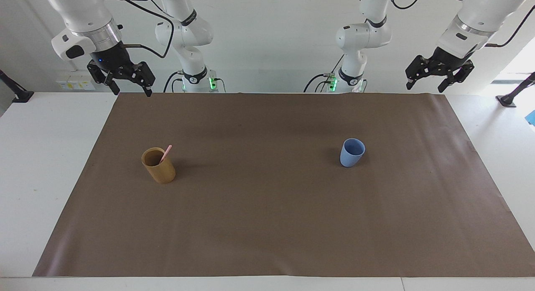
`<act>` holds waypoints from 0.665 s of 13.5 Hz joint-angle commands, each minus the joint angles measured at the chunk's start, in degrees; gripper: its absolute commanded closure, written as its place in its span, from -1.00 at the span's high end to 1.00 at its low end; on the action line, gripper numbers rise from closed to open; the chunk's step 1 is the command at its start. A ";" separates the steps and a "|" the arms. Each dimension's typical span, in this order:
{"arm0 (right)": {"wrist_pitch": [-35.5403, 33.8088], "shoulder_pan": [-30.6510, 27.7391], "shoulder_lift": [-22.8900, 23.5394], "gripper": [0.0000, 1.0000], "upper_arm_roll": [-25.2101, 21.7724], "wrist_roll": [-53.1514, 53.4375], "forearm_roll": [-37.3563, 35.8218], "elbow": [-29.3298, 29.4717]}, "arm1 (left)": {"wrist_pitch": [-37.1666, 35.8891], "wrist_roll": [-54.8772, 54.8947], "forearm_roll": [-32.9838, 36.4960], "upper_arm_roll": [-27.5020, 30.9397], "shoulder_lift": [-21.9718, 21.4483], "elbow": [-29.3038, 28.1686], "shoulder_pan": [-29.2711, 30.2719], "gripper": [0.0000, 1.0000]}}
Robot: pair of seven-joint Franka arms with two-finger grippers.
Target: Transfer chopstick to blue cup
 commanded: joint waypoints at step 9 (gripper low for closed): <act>0.10 -0.12 -0.71 1.00 0.24 -0.46 -0.51 -0.66 | -0.69 0.36 -1.60 -0.38 -1.98 -2.50 0.69 1.00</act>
